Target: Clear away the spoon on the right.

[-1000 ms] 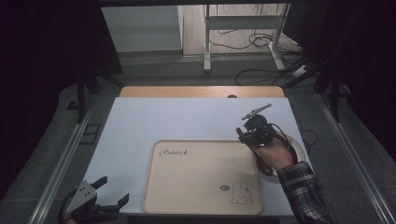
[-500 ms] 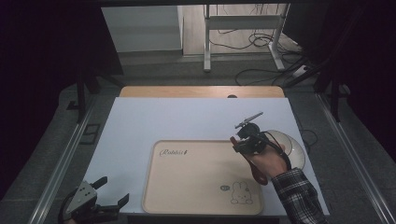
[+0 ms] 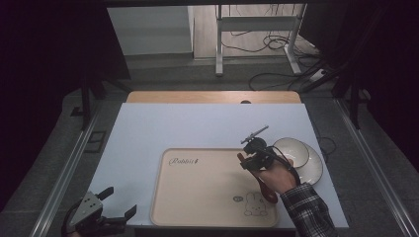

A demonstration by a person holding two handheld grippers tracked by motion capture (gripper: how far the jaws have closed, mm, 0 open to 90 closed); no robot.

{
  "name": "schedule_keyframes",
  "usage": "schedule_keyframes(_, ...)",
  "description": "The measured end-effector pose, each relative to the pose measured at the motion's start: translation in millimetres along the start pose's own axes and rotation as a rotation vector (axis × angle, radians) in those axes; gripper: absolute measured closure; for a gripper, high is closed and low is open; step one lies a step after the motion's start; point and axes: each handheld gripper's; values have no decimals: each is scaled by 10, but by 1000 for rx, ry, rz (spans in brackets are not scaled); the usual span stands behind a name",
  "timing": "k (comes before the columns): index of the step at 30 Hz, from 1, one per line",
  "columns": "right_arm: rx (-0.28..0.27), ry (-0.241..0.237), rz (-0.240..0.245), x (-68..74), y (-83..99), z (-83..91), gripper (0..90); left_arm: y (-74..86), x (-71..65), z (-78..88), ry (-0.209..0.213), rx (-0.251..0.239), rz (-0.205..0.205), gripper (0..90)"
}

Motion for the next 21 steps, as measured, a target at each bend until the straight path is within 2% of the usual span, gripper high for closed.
schedule_keyframes(15,43,-44,-10,134,86,-246,764,0,-1,1,1,0,-2,7)
schedule_keyframes(21,38,-46,-7,122,118,-287,709,0,-1,-1,2,1,-2,7)
Point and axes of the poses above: each handheld gripper's, and its own axes: z roughly backward along the jaws, y roughly out of its underside, x roughly to its left, and after that the axes turned 12 degrees about y, right-handed
